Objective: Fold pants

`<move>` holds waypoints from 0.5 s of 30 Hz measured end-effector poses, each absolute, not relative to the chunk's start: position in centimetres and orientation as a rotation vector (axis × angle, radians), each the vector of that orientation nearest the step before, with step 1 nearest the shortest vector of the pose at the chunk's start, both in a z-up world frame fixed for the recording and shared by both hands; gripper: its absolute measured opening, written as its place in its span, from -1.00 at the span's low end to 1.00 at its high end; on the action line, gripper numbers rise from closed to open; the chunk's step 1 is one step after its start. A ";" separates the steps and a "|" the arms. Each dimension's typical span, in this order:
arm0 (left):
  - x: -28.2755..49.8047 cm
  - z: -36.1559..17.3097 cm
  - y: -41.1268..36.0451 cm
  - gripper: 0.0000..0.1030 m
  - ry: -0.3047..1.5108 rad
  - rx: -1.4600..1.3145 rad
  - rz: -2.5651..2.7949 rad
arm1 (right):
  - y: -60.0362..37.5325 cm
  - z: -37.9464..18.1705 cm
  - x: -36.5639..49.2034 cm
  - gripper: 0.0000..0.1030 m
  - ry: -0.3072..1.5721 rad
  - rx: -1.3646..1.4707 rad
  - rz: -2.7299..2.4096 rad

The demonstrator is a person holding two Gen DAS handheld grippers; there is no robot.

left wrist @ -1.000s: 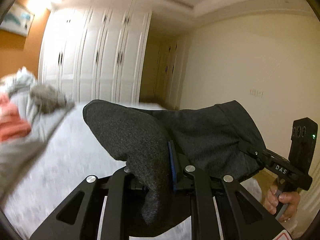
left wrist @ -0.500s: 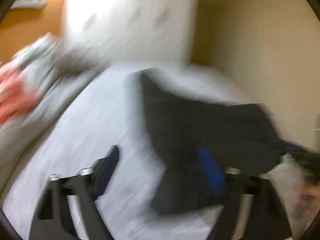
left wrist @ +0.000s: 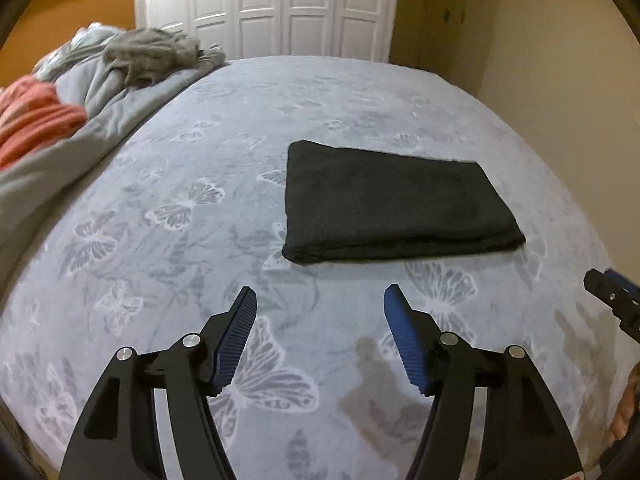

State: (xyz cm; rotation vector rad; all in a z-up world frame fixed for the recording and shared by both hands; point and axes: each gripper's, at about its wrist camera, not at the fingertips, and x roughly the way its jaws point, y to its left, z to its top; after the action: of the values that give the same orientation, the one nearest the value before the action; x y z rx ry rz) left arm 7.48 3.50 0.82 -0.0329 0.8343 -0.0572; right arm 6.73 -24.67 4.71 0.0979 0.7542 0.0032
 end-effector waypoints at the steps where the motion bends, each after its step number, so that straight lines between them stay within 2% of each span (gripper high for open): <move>1: 7.3 0.8 3.5 0.24 0.833 -0.033 -0.059 | -23.9 4.7 6.6 0.37 0.753 0.079 0.002; 9: 7.1 0.2 2.9 0.24 0.827 -0.023 -0.052 | -22.4 4.1 6.2 0.38 0.719 -0.015 -0.045; 12: 7.1 0.0 2.6 0.24 0.823 -0.013 -0.060 | -22.4 3.9 6.3 0.52 0.714 -0.008 -0.054; 15: 7.1 -0.4 2.3 0.24 0.828 -0.005 -0.058 | -22.4 3.6 6.4 0.53 0.721 -0.002 -0.053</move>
State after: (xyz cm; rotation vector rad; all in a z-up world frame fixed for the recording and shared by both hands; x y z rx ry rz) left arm 7.10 2.33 -0.38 -0.0048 0.8285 -0.0577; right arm 6.38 -22.36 3.55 -0.0019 0.7207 -0.0530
